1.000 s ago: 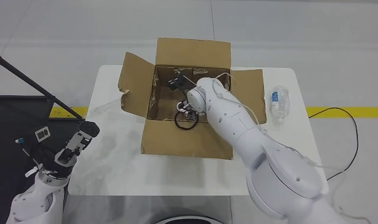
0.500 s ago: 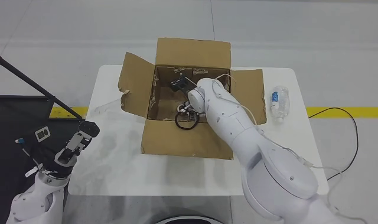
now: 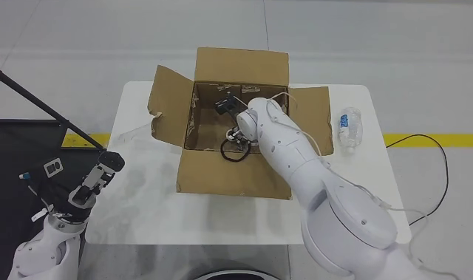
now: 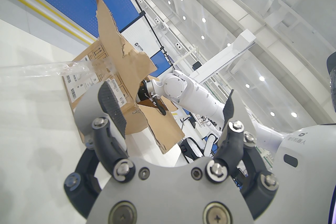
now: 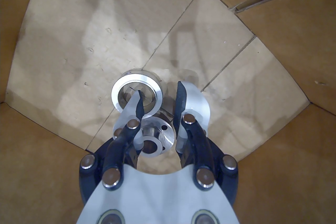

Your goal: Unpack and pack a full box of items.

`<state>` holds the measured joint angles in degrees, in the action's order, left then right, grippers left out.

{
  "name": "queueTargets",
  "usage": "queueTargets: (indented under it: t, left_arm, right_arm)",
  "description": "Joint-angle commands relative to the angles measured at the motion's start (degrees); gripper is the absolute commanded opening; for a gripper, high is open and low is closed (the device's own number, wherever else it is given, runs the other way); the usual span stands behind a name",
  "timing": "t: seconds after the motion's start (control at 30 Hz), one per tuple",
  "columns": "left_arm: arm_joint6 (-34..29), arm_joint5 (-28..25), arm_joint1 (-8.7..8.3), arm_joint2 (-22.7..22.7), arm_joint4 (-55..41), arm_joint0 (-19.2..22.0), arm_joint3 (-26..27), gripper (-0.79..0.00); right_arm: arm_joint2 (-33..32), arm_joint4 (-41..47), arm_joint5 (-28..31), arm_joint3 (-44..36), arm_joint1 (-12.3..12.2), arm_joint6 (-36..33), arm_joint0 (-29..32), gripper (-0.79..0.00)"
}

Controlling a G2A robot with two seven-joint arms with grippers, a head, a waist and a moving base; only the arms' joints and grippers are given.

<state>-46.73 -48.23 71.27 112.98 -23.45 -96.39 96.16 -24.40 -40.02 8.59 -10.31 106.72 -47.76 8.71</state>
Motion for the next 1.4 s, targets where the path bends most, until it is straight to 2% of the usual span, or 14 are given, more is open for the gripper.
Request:
queueTargets:
  t: [0.0,0.27,0.37,0.53,1.0,1.17,1.37]
  left_arm:
    - [0.0,0.0,0.0,0.0,0.0,0.0,0.0,0.0]
    - [0.0,0.0,0.0,0.0,0.0,0.0,0.0,0.0]
    - [0.0,0.0,0.0,0.0,0.0,0.0,0.0,0.0]
    - [0.0,0.0,0.0,0.0,0.0,0.0,0.0,0.0]
    - [0.0,0.0,0.0,0.0,0.0,0.0,0.0,0.0]
    - [0.0,0.0,0.0,0.0,0.0,0.0,0.0,0.0]
    - [0.0,0.0,0.0,0.0,0.0,0.0,0.0,0.0]
  right_arm:
    - [-0.15,-0.03,0.03,0.22,0.03,-0.15,0.07,-0.486]
    - [-0.83,-0.24,0.01,0.91,0.01,-0.68,0.21,-0.508]
    - [-1.14,-0.25,-0.03,1.0,-0.04,-0.59,0.11,-0.656]
    - [-1.8,-0.05,-0.03,0.91,-0.19,0.15,-0.32,-0.785]
    - [-5.15,3.05,4.78,-2.69,-1.09,2.24,-3.75,-0.785]
    - [-6.4,3.94,7.48,-6.15,-1.78,0.81,-4.57,-0.785]
    - [-8.11,4.1,7.89,-12.02,-3.44,-1.53,-4.1,-0.785]
